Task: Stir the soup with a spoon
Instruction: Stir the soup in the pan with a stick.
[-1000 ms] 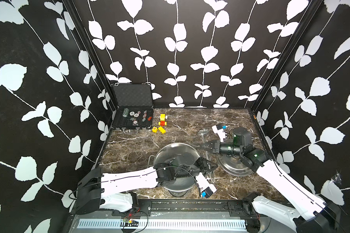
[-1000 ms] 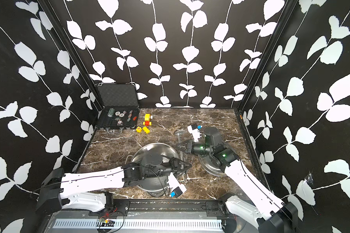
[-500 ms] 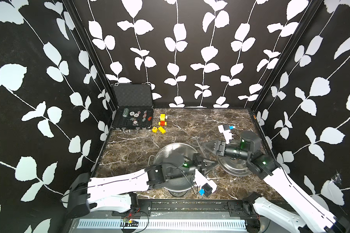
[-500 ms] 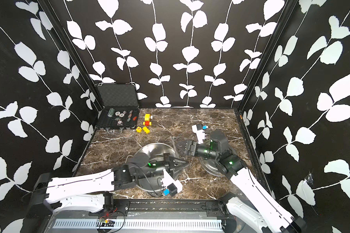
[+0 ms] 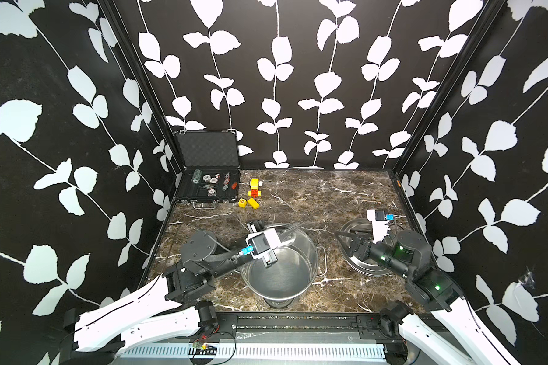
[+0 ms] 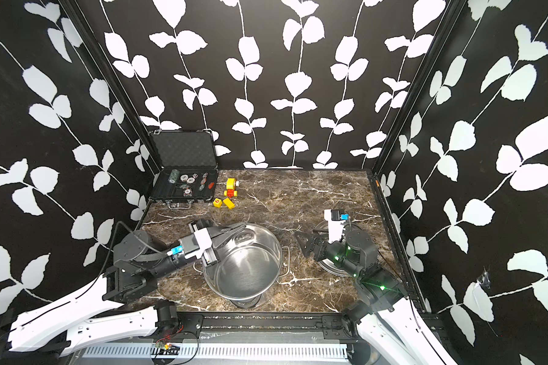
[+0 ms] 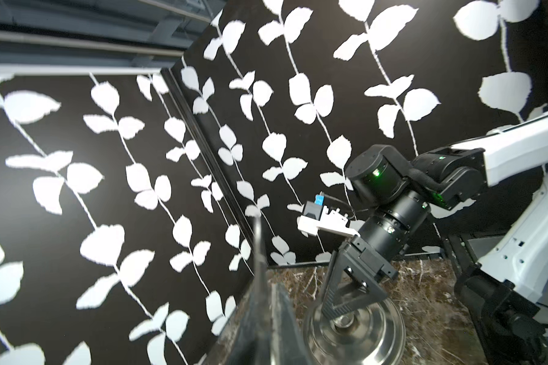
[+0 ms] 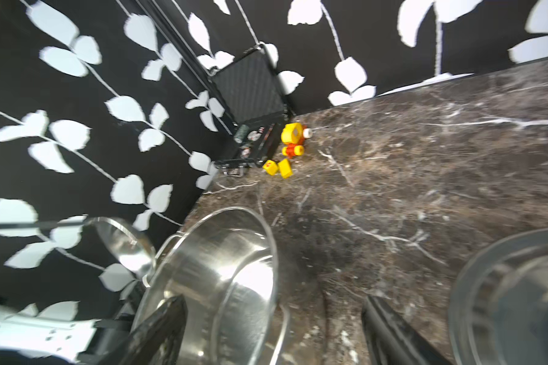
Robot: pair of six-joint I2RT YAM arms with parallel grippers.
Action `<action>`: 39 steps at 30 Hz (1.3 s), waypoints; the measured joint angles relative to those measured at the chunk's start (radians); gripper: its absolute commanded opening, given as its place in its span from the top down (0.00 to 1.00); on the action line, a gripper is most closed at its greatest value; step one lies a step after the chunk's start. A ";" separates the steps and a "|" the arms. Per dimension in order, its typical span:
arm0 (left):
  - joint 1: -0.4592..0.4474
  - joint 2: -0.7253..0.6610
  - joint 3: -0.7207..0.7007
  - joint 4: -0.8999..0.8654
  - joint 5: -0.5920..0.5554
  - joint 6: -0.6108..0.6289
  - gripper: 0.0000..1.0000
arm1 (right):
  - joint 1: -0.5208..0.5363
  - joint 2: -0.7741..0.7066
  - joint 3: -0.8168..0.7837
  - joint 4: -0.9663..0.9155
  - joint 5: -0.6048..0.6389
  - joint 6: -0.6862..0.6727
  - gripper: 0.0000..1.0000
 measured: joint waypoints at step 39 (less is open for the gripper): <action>0.331 0.141 -0.343 0.063 -0.210 -0.326 1.00 | 0.000 0.063 -0.036 -0.061 0.077 -0.119 0.11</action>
